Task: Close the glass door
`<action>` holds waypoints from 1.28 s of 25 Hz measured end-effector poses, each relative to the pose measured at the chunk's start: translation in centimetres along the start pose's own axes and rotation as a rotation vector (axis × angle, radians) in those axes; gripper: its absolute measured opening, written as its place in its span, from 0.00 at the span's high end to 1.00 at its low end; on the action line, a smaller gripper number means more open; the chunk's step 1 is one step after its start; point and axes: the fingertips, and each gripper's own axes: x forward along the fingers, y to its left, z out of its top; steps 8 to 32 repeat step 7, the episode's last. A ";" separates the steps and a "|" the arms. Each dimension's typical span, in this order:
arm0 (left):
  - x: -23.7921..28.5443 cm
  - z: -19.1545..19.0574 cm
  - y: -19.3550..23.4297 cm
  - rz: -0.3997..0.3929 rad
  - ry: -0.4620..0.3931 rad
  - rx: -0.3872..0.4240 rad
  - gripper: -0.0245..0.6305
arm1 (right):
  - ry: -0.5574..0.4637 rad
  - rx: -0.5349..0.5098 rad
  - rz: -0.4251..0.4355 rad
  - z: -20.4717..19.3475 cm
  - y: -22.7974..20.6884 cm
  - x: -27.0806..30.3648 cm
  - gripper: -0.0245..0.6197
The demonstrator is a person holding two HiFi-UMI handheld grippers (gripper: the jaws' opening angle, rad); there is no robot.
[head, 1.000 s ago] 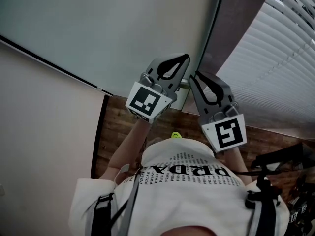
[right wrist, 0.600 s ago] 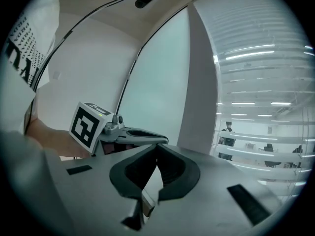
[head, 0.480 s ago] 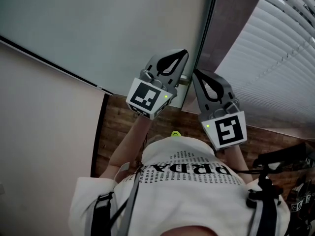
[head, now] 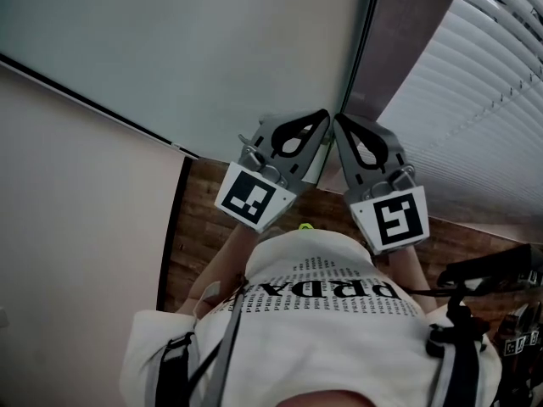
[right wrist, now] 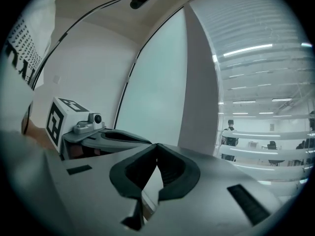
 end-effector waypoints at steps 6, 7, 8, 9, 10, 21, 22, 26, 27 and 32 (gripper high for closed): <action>-0.4 -0.3 -0.1 0.003 0.035 -0.024 0.96 | 0.021 0.028 0.009 -0.4 0.0 0.3 0.96; -0.4 -0.4 -0.1 0.004 0.043 -0.029 0.96 | 0.025 0.034 0.012 -0.5 0.0 0.3 0.96; -0.4 -0.4 -0.1 0.004 0.043 -0.029 0.96 | 0.025 0.034 0.012 -0.5 0.0 0.3 0.96; -0.4 -0.4 -0.1 0.004 0.043 -0.029 0.96 | 0.025 0.034 0.012 -0.5 0.0 0.3 0.96; -0.4 -0.4 -0.1 0.004 0.043 -0.029 0.96 | 0.025 0.034 0.012 -0.5 0.0 0.3 0.96; -0.4 -0.4 -0.1 0.004 0.043 -0.029 0.96 | 0.025 0.034 0.012 -0.5 0.0 0.3 0.96; -0.4 -0.4 -0.1 0.004 0.043 -0.029 0.96 | 0.025 0.034 0.012 -0.5 0.0 0.3 0.96; -0.4 -0.4 -0.1 0.004 0.043 -0.029 0.96 | 0.025 0.034 0.012 -0.5 0.0 0.3 0.96; -0.4 -0.4 -0.1 0.004 0.043 -0.029 0.96 | 0.025 0.034 0.012 -0.5 0.0 0.3 0.96; -0.4 -0.4 -0.1 0.004 0.043 -0.029 0.96 | 0.025 0.034 0.012 -0.5 0.0 0.3 0.96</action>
